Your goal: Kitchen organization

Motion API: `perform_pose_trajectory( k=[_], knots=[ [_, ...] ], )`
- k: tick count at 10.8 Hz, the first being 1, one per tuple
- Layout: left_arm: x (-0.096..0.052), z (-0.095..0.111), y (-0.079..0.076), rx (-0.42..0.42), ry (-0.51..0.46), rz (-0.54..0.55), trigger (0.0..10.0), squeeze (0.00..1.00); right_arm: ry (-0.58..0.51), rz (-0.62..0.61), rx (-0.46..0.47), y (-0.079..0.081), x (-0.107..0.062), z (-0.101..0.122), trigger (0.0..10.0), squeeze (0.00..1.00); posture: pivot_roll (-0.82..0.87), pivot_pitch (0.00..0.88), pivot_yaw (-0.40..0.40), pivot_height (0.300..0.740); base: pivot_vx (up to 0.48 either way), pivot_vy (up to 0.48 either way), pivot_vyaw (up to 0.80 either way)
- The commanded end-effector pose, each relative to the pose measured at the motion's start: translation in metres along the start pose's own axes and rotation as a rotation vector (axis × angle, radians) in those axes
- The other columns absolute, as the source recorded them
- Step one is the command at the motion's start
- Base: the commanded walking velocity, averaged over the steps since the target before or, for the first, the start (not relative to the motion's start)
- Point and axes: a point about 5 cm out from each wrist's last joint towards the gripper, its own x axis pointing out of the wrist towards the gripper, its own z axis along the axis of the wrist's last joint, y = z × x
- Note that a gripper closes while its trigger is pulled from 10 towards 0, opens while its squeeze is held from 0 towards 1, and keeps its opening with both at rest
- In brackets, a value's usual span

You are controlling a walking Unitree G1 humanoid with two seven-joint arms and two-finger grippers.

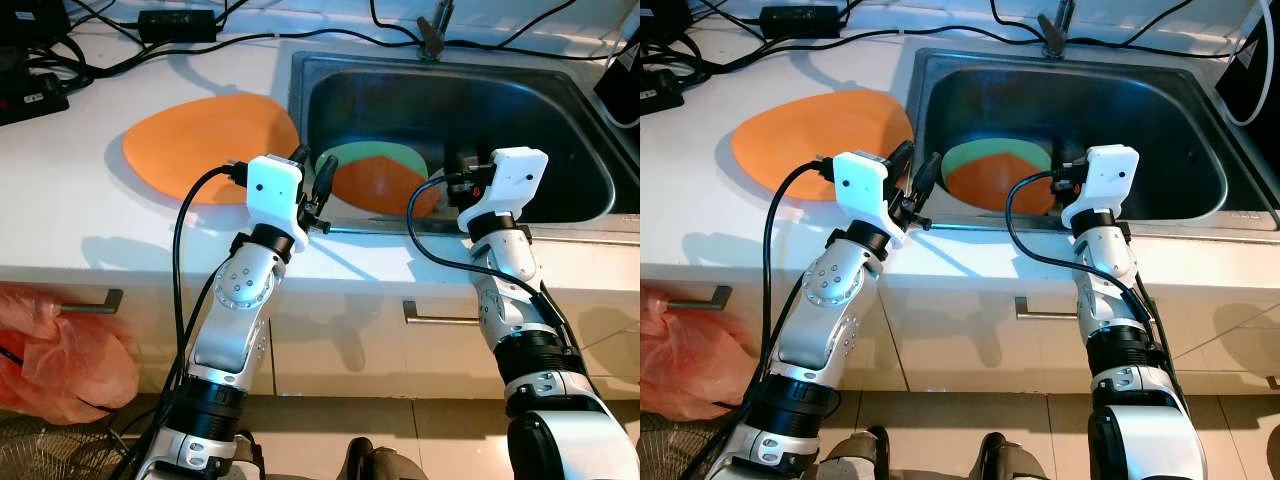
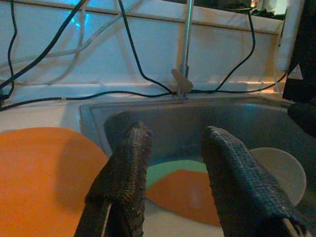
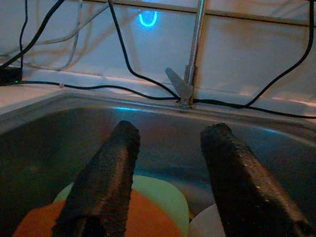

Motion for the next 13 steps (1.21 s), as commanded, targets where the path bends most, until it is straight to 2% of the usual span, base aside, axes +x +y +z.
perform_pose_trajectory(
  k=[1,8,9,13],
  knots=[
    [-0.001,-0.002,-0.004,0.006,0.006,-0.022,10.0,0.00,0.069,-0.004,0.005,0.000,-0.009,-0.015,10.0,0.99,0.16,0.179,-0.056,0.740,0.000,0.000,0.00],
    [-0.001,-0.002,-0.004,0.006,0.006,-0.022,10.0,0.00,0.069,-0.004,0.005,0.000,-0.009,-0.015,10.0,0.99,0.16,0.179,-0.056,0.740,0.000,0.000,0.00],
    [0.001,-0.002,-0.006,0.002,-0.003,-0.007,10.0,0.00,-0.153,-0.033,0.108,-0.003,0.011,0.044,10.0,0.00,0.14,0.176,-0.067,0.740,0.000,0.000,0.00],
    [0.001,-0.002,-0.004,0.003,0.000,0.001,10.0,0.00,-0.150,-0.032,0.123,-0.002,0.011,0.046,10.0,0.00,0.15,0.178,-0.069,0.740,0.000,0.000,0.00]
  ],
)
